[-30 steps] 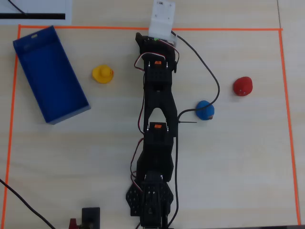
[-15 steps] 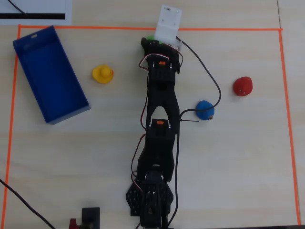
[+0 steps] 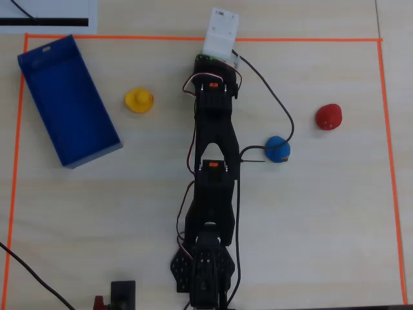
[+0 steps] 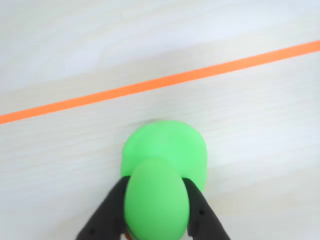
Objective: Grasp green duck and put it into box.
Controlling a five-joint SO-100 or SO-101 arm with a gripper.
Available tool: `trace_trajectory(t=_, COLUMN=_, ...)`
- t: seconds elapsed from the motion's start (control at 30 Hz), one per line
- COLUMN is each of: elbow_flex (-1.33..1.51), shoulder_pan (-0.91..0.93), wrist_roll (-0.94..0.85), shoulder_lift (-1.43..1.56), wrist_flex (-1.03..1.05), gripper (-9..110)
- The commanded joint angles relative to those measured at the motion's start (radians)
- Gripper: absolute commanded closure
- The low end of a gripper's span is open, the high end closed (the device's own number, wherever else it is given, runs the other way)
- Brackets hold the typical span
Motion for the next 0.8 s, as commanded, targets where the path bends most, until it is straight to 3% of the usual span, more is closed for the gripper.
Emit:
trace_trajectory(t=0.0, elbow_flex=-0.048, shoulder_pan=0.008, wrist_roll=0.051, shoulder_lift=0.041, wrist_flex=0.026, gripper=101)
trace_trajectory(t=0.1, elbow_flex=-0.120, shoulder_pan=-0.002, wrist_roll=0.155, shoulder_lift=0.109, wrist_flex=0.149, gripper=101)
trace_trajectory(t=0.2, elbow_flex=-0.281, shoulder_pan=-0.063, wrist_roll=0.313, shoulder_lift=0.190, wrist_flex=0.400, gripper=101)
trace_trajectory(t=0.3, elbow_flex=-0.491, shoulder_pan=-0.181, wrist_roll=0.443, shoulder_lift=0.224, wrist_flex=0.687, gripper=101)
trace_trajectory(t=0.5, elbow_flex=-0.897, shoulder_pan=-0.492, wrist_roll=0.601, shoulder_lift=0.115, wrist_flex=1.048, gripper=101)
trace_trajectory(t=0.77, elbow_flex=-0.953, shoulder_pan=-0.704, wrist_roll=0.701, shoulder_lift=-0.026, wrist_flex=1.094, gripper=101)
